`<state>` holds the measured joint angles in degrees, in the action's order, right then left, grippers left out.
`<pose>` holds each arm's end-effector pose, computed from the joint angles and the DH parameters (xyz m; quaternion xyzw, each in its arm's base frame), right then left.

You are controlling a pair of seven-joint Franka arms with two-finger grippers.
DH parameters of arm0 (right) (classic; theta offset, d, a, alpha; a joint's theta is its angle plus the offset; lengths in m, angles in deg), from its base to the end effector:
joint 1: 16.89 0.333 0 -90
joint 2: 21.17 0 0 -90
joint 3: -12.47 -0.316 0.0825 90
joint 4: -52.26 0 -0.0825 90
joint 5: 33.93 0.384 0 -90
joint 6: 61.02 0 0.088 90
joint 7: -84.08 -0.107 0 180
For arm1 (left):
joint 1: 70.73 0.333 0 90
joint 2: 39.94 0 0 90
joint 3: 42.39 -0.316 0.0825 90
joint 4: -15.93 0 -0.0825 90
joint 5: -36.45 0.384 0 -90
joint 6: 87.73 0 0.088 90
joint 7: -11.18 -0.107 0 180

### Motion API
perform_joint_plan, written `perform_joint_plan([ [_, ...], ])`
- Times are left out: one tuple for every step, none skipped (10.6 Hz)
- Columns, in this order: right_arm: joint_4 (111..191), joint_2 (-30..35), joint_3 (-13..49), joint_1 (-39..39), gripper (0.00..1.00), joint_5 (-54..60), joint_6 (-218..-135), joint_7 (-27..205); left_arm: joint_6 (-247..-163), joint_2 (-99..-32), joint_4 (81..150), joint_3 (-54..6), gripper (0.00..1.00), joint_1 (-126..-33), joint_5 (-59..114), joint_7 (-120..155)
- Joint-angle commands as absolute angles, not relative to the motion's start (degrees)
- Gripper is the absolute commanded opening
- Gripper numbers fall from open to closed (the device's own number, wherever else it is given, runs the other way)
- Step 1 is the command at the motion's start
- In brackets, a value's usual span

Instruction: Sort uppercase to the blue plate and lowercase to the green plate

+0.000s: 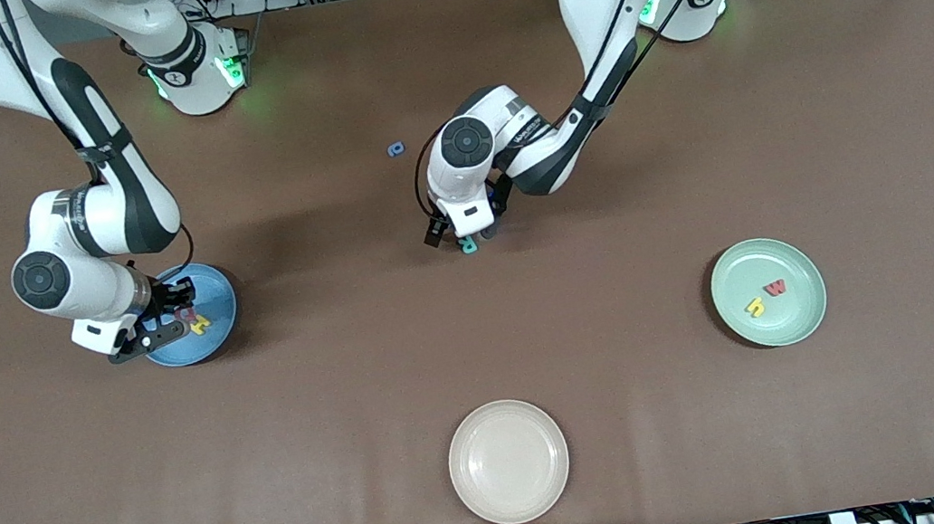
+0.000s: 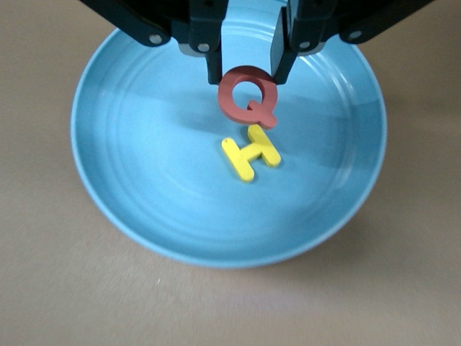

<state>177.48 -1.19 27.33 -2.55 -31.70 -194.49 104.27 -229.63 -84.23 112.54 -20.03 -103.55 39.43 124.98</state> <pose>0.5382 -0.0064 0.2171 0.9822 0.1586 -0.1000 0.0139 0.4141 -0.5440 0.1823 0.8476 0.5166 -0.1117 0.0476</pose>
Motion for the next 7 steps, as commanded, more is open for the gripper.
perform_joint_plan([
  [179.3,-0.8,27.0,-3.1,0.24,-29.3,-194.9,106.9,-233.3,-84.8,114.1,-20.6,0.91,-104.4,41.7,126.2],
  [179.5,-0.4,27.0,-3.0,0.20,-27.9,-195.0,107.1,-233.6,-84.9,114.2,-20.6,0.90,-104.4,41.7,126.2],
  [179.5,0.4,26.9,-3.0,0.20,-27.7,-195.1,107.4,-233.6,-85.0,114.2,-20.6,0.89,-104.6,41.6,126.3],
  [179.6,0.5,26.9,-3.0,0.21,-27.5,-195.4,107.4,-233.8,-85.1,114.1,-20.6,0.86,-105.2,41.6,126.3],
  [179.6,0.6,26.9,-2.9,0.22,-27.4,-195.4,107.4,-234.2,-85.1,114.1,-20.6,0.80,-105.2,41.6,126.4],
  [179.5,0.6,26.9,-2.9,0.25,-27.4,-195.1,107.3,-234.2,-85.5,113.9,-20.9,0.74,-105.2,41.6,126.4],
  [179.3,0.5,26.9,-2.9,0.35,-27.4,-194.4,106.9,-234.3,-85.6,113.9,-20.9,0.66,-105.2,41.6,126.4],
])
